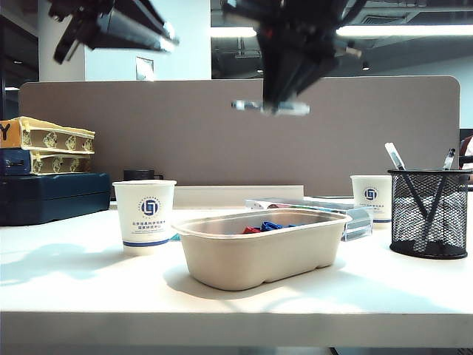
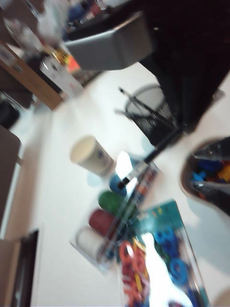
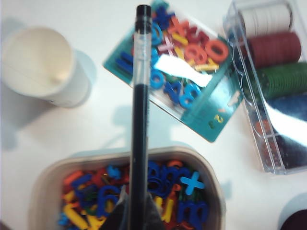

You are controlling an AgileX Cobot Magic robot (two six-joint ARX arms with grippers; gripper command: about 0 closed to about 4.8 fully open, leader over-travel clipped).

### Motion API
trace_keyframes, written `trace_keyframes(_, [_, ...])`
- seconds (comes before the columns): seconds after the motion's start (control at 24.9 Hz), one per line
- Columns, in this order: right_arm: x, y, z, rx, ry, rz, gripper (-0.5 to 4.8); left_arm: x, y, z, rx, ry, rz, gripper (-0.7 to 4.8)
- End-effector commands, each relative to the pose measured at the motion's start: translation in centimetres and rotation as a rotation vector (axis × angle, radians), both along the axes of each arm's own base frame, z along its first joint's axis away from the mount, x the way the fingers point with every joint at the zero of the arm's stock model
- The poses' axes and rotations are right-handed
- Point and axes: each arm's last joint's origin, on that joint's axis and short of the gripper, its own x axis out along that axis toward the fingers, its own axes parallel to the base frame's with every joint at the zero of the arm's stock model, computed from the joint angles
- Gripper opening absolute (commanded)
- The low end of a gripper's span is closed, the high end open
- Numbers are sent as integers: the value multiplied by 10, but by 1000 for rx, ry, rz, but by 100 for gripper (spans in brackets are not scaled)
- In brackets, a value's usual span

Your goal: Pick up one pen and put it in the pen container.

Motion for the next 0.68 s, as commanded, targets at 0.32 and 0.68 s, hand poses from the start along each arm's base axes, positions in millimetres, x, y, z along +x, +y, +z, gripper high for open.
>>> trace_keyframes(0.32, [-35, -12, 47, 192, -84, 80, 39, 2, -4, 23, -321, 60, -69, 62])
trace_keyframes(0.68, [-42, -1, 54, 265, -103, 160, 39, 3, -6, 25, -416, 147, -125, 62])
